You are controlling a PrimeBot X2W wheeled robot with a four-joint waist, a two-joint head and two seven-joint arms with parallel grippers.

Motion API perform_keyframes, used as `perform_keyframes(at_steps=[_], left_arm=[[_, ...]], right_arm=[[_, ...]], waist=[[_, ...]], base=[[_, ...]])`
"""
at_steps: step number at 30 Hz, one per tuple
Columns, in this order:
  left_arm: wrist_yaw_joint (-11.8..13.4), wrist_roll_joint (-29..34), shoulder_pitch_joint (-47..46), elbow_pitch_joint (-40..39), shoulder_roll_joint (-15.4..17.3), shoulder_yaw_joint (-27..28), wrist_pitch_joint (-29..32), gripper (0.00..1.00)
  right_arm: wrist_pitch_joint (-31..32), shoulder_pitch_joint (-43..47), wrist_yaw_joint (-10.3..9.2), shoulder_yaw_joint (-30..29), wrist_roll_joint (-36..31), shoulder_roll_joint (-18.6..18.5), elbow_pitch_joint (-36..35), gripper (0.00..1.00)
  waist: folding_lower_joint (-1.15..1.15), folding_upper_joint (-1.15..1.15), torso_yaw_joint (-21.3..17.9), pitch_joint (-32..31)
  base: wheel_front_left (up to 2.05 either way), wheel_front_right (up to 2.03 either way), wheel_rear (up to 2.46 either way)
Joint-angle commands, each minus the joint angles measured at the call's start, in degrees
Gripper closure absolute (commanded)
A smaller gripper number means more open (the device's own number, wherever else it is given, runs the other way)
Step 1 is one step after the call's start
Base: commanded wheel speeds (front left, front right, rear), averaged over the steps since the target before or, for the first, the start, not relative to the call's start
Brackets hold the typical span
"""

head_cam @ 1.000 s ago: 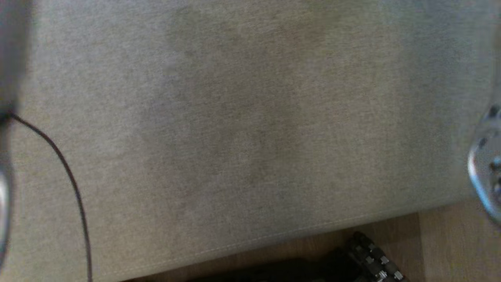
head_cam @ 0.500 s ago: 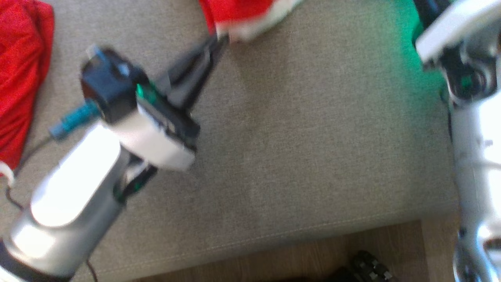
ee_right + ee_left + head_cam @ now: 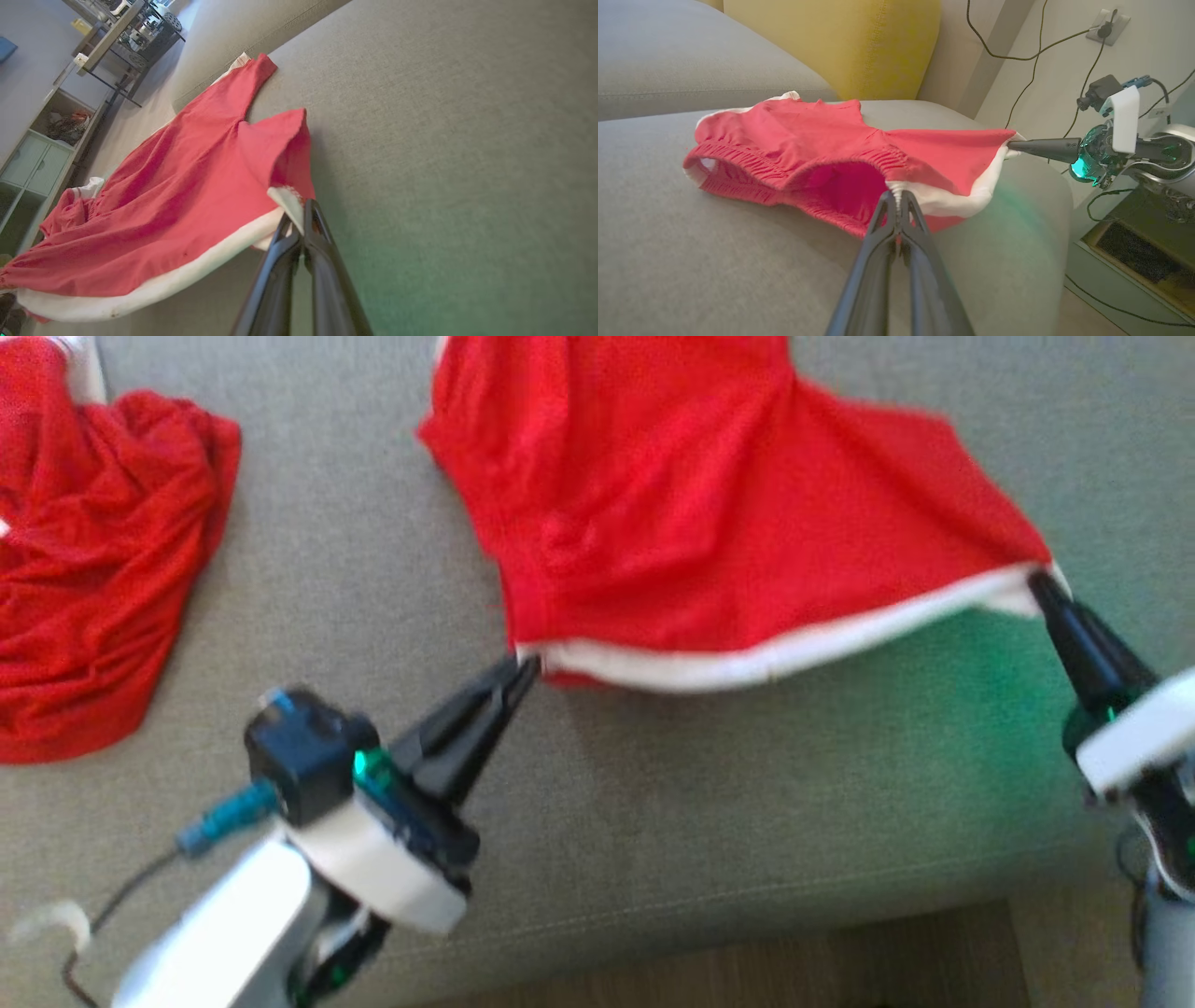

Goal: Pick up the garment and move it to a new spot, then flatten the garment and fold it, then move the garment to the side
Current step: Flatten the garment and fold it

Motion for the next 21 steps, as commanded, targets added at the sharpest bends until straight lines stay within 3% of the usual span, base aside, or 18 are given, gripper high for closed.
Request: perform_keyframes(at_steps=[1, 10, 15, 17, 21], left_arm=[[0.00, 0.93, 3.26, -3.67, 1.78, 2.35, -0.28, 1.00], [0.00, -0.27, 12.88, -9.56, 1.71, 6.36, -0.28, 1.00], [0.00, -4.61, 12.47, -10.45, -1.29, 8.88, -0.28, 1.00], [0.00, -5.59, 10.42, -8.64, -1.94, 7.55, -0.28, 1.00], [0.00, -9.13, 4.37, -2.57, -4.02, 3.24, -0.28, 1.00]], right_arm=[[1.75, 4.54, -0.01, -1.16, 0.84, 0.76, -6.94, 1.00], [7.00, 16.73, -0.01, -7.24, 6.61, 2.20, -19.69, 1.00], [6.71, 15.13, -0.01, -7.79, 7.62, 2.23, -18.15, 1.00], [5.81, 12.57, -0.01, -7.54, 6.94, 2.23, -15.89, 0.96], [5.81, 6.12, -0.01, -6.34, 4.65, 2.24, -10.80, 1.00]], waist=[[0.01, 0.00, 0.01, -3.24], [0.01, 0.00, 1.92, -6.37], [0.01, 0.00, 3.01, -6.55], [0.01, 0.00, 3.67, -6.52], [0.01, 0.00, 4.90, -5.78]], base=[[0.00, 0.00, 0.00], [0.00, 0.00, 0.00], [0.00, 0.00, 0.00], [0.00, 0.00, 0.00], [0.00, 0.00, 0.00]])
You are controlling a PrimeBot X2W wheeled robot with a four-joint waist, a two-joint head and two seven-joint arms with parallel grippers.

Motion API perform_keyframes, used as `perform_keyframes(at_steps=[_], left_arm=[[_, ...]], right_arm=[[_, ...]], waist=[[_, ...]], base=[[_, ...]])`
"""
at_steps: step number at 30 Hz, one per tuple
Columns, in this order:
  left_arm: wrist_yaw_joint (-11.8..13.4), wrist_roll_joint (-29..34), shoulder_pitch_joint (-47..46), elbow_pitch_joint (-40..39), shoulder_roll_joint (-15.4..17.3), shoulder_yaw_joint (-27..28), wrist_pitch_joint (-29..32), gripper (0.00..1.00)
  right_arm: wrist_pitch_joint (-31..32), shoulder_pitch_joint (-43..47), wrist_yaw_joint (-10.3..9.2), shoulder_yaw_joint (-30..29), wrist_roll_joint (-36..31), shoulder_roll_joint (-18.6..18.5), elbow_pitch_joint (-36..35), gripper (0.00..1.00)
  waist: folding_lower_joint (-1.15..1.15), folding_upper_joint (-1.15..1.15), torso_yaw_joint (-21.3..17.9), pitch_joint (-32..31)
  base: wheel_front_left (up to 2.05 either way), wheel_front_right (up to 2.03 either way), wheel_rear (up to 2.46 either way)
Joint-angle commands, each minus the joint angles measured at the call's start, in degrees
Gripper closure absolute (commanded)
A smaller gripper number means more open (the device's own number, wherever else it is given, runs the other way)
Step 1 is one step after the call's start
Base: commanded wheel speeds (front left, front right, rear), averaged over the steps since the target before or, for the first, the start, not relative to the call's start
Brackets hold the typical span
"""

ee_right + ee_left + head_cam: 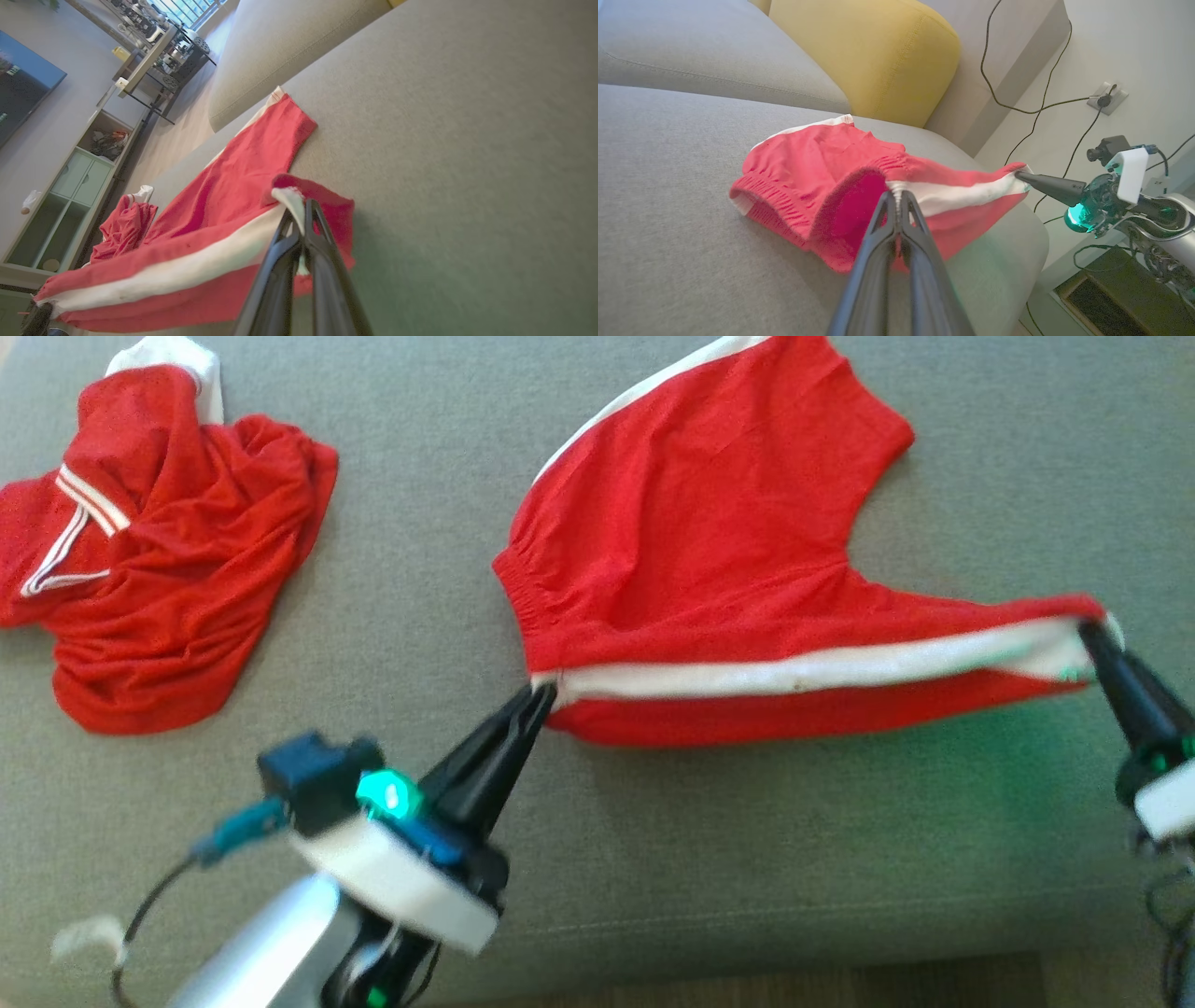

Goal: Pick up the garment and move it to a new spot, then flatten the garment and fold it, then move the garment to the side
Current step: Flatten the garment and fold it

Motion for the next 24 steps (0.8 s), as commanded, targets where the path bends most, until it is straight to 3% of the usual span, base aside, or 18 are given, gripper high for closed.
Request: perform_keyframes(at_steps=[1, 8, 18, 24], left_arm=[[0.00, -2.90, -5.32, 0.74, -0.65, 1.07, -0.29, 1.00], [0.00, -12.44, -14.13, 6.52, -4.41, 0.66, -0.29, 1.00], [0.00, -25.76, -25.69, 15.25, -8.91, -1.39, 0.56, 1.00], [0.00, -29.24, -30.56, 21.21, -10.94, -1.53, 0.48, 1.00]], right_arm=[[0.05, -5.20, -0.01, 1.26, -1.07, -0.78, -0.25, 1.00], [-0.90, -18.71, -0.01, 0.60, -7.37, -0.90, 5.97, 1.00], [-5.82, -35.94, -0.01, 4.29, -15.33, -5.71, 16.79, 1.00], [-5.91, -45.62, -0.01, 6.73, -18.67, -8.05, 25.40, 1.00]], waist=[[0.01, -0.01, 0.71, 0.82], [0.01, -0.01, 2.70, 4.18], [0.01, -0.01, 7.10, 10.58], [0.01, -0.01, 9.19, 13.21]], base=[[0.00, 0.00, 0.00], [0.00, 0.00, 0.00], [0.00, 0.00, 0.00], [0.00, 0.00, 0.00]])
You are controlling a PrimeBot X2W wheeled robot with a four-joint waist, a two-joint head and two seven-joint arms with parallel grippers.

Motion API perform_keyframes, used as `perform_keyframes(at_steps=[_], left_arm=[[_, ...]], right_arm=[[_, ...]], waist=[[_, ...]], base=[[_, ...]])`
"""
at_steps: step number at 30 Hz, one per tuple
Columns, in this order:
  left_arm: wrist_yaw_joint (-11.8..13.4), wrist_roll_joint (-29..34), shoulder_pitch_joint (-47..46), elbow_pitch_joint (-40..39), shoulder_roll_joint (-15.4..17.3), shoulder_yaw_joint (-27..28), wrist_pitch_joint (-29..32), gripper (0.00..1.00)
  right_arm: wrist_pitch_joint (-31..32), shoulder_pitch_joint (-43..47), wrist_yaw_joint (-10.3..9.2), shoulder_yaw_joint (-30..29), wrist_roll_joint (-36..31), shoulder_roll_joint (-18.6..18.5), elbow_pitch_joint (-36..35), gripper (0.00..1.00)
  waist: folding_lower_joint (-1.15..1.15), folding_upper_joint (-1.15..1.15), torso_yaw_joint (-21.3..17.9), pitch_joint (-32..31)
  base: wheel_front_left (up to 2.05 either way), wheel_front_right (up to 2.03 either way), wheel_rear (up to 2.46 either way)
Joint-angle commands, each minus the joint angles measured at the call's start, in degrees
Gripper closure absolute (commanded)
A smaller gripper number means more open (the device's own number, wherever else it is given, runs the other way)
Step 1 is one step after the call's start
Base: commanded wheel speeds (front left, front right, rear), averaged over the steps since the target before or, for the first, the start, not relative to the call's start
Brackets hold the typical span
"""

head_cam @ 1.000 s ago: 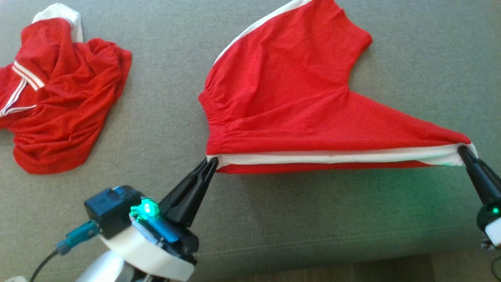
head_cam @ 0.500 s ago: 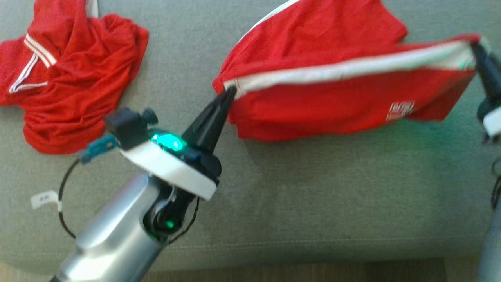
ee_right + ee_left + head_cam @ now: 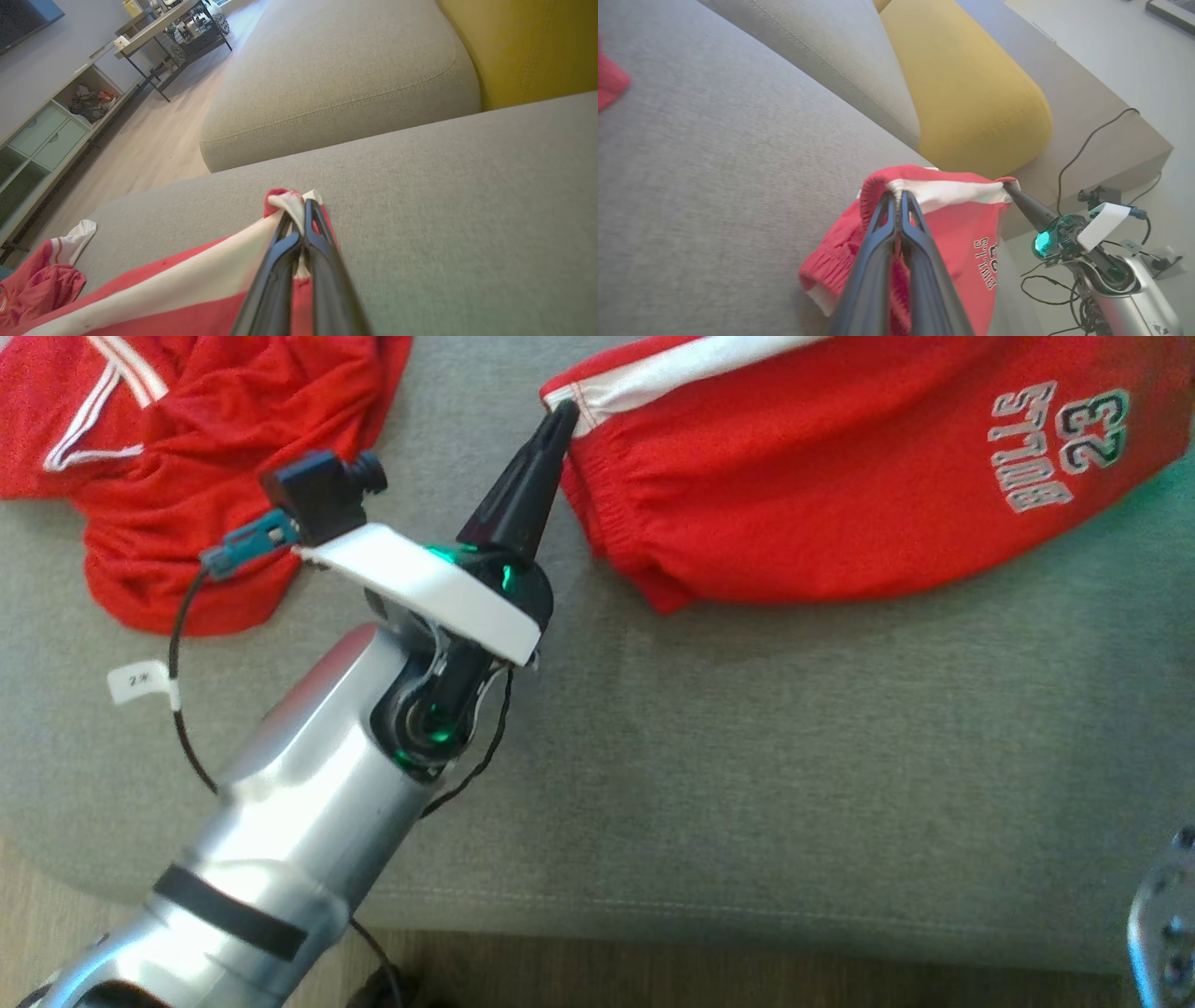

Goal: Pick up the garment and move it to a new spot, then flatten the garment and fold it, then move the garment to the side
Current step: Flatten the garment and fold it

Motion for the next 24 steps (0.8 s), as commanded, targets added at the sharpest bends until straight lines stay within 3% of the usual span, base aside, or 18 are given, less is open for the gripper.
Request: perform_keyframes(at_steps=[1, 5, 11, 12, 13, 14, 15, 16, 20, 23, 24], left_arm=[[0.00, -0.17, -2.05, -0.88, 0.76, 1.62, -0.23, 1.00], [0.00, -0.75, -4.54, 2.10, -0.77, 0.97, -0.40, 1.00], [0.00, 3.12, -6.77, 6.17, -1.94, 0.03, -0.84, 1.00], [0.00, 3.66, -6.85, 6.62, -2.15, 0.12, -0.87, 0.98], [0.00, 4.21, -6.88, 7.03, -2.37, 0.26, -0.90, 0.82], [0.00, 5.03, -6.90, 7.56, -2.50, 0.64, -0.91, 0.59], [0.00, 6.21, -6.88, 8.13, -2.61, 1.30, -0.92, 0.26], [0.00, 7.16, -6.67, 8.52, -2.87, 1.86, -0.93, 0.00], [0.37, 12.48, -5.47, 10.12, -3.52, 4.94, -0.94, 0.00], [2.08, 17.84, -3.64, 10.34, -3.69, 7.32, -0.94, 0.00], [3.81, 21.94, -2.01, 9.68, -3.57, 8.74, -0.94, 0.00]], right_arm=[[-0.17, -2.45, -0.01, 1.27, -0.63, -0.58, -1.20, 1.00], [-0.70, -7.78, -0.01, 2.77, -3.15, -1.58, 4.50, 1.00], [-1.49, -12.38, -0.01, 3.65, -4.46, -1.79, 12.22, 0.98], [-1.74, -12.61, -0.01, 3.80, -4.68, -1.89, 13.12, 0.67], [-2.02, -12.76, -0.01, 3.95, -4.72, -1.99, 13.88, 0.28], [-2.53, -12.85, -0.01, 4.11, -4.78, -2.20, 14.43, 0.00], [-3.06, -12.82, -0.01, 4.29, -4.61, -2.36, 14.87, 0.00], [-3.55, -12.65, -0.01, 4.52, -4.31, -2.55, 15.15, 0.00], [-5.35, -10.81, -0.01, 5.19, -2.22, -3.59, 14.45, 0.00], [-4.07, -7.79, -0.01, 6.62, 1.50, -4.02, 12.03, 0.00], [-2.56, -4.80, -0.01, 8.01, 3.77, -4.68, 9.46, 0.00]], waist=[[-0.02, 0.00, 1.16, 1.03], [-0.02, 0.00, 2.39, 2.18], [-0.02, 0.00, 3.07, 2.68], [-0.02, 0.00, 3.07, 2.62], [-0.02, 0.00, 3.04, 2.53], [-0.02, 0.00, 2.97, 2.42], [-0.02, 0.00, 2.85, 2.21], [-0.02, 0.00, 2.71, 1.97], [-0.02, 0.00, 1.92, 0.70], [-0.02, 0.00, 0.90, -0.51], [-0.02, 0.00, 0.20, -1.38]], base=[[0.00, 0.00, 0.00], [0.00, 0.00, 0.00], [0.00, 0.00, 0.00], [0.00, 0.00, 0.00], [0.00, 0.00, 0.00], [0.00, 0.00, 0.00], [0.00, 0.00, 0.00], [0.00, 0.00, 0.00], [0.00, 0.00, 0.00], [0.00, 0.00, 0.00], [0.00, 0.00, 0.00]])
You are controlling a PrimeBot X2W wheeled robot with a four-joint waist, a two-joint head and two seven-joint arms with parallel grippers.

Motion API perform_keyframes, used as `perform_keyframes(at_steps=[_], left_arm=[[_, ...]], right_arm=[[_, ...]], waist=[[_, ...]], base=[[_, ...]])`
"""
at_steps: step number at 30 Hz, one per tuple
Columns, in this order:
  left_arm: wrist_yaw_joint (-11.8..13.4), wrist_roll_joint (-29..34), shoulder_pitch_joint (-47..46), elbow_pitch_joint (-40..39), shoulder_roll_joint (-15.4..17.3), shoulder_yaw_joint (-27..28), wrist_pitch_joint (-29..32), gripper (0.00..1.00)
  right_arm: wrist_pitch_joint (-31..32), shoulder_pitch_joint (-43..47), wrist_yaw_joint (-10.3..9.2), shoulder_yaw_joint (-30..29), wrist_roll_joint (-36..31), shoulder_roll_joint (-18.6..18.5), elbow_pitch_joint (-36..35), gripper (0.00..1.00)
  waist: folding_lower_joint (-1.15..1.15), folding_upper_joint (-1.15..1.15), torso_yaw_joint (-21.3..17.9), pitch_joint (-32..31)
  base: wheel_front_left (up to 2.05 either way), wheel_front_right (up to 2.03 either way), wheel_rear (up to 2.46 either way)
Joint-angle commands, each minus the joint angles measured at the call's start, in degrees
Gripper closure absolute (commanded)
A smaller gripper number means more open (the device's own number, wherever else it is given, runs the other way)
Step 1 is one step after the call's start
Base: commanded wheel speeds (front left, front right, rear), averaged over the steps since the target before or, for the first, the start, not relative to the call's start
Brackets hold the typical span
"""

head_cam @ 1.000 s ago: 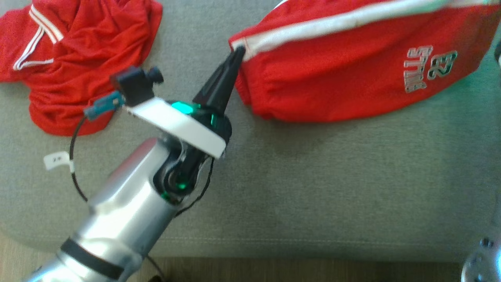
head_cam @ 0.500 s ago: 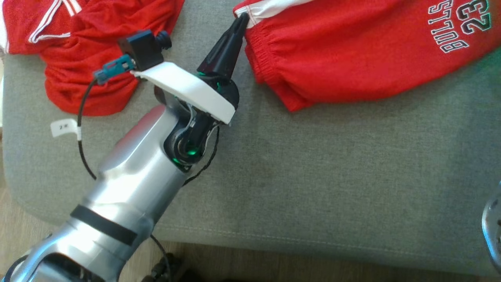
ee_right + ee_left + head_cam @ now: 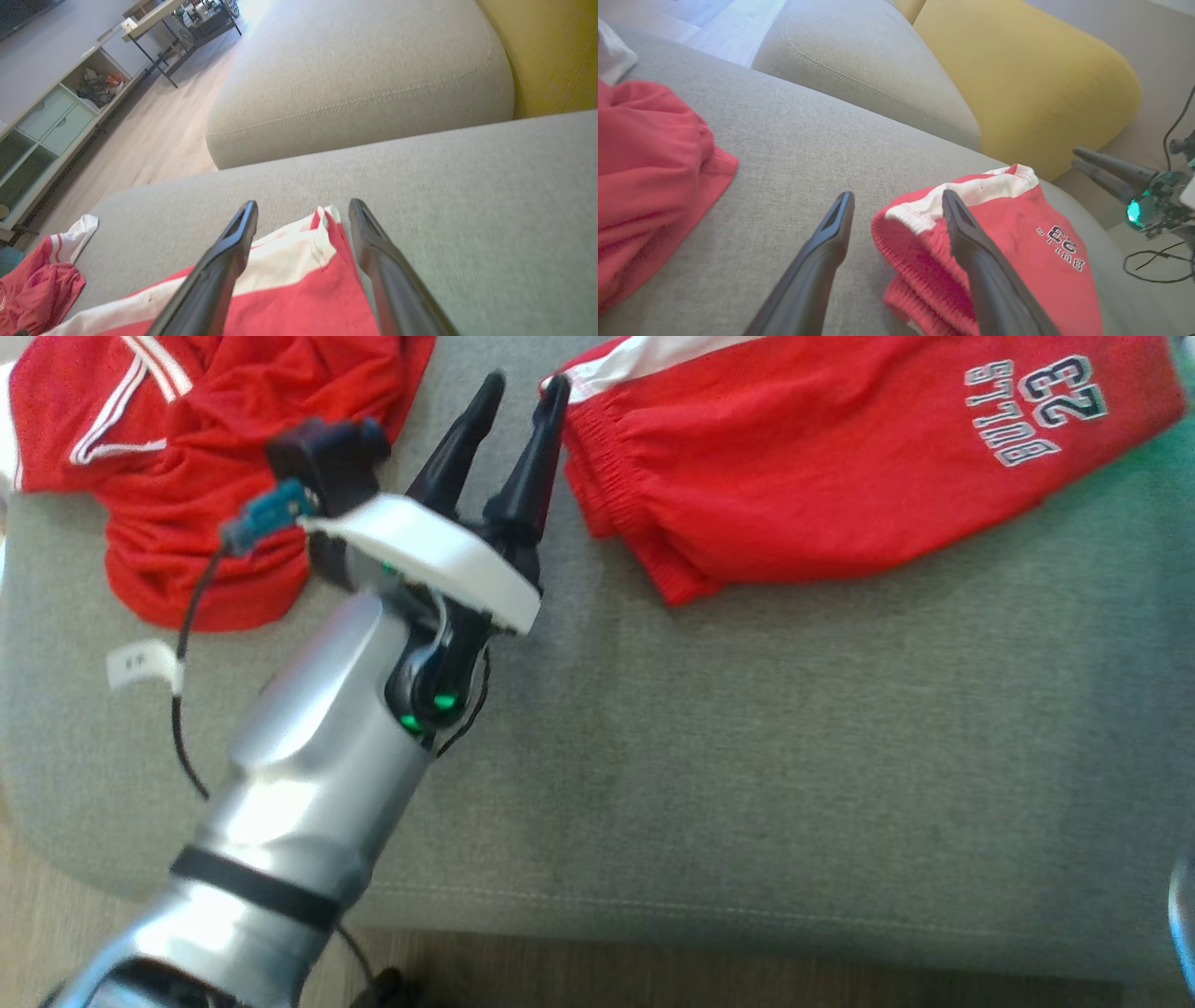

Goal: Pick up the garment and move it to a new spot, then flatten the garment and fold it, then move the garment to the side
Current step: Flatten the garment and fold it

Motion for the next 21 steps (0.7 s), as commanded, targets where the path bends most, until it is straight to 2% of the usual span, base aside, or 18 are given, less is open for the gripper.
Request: perform_keyframes(at_steps=[1, 7, 11, 15, 21], left_arm=[[0.84, 1.89, 0.99, -1.83, 1.17, 2.43, -0.68, 0.00], [6.54, 15.86, 8.48, -9.47, 1.87, 6.87, -0.68, 0.00], [9.04, 23.40, 15.14, -16.83, 1.31, 9.66, -0.68, 0.00], [9.94, 28.28, 21.53, -23.17, -0.25, 11.12, -0.68, 0.00], [9.54, 31.98, 27.39, -27.78, -2.21, 10.12, -0.69, 0.00]], right_arm=[[0.95, 2.17, -0.01, 1.25, 1.11, -0.25, -3.17, 0.00], [5.35, 12.87, -0.01, 3.36, 5.66, -0.87, -11.85, 0.00], [5.80, 16.87, -0.01, 2.20, 6.87, 0.30, -14.43, 0.00], [4.52, 17.77, -0.01, 0.33, 5.28, 0.83, -13.06, 0.00], [1.65, 16.08, -0.01, -4.31, -1.18, -0.18, -5.21, 0.00]], waist=[[0.00, 0.00, -0.92, -1.00], [0.00, 0.00, -2.39, -3.48], [0.00, 0.00, -2.59, -4.71], [0.00, 0.00, -1.35, -5.76], [0.00, 0.00, 2.52, -6.51]], base=[[0.00, 0.00, 0.00], [0.00, 0.00, 0.00], [0.00, 0.00, 0.00], [0.00, 0.00, 0.00], [0.00, 0.00, 0.00]])
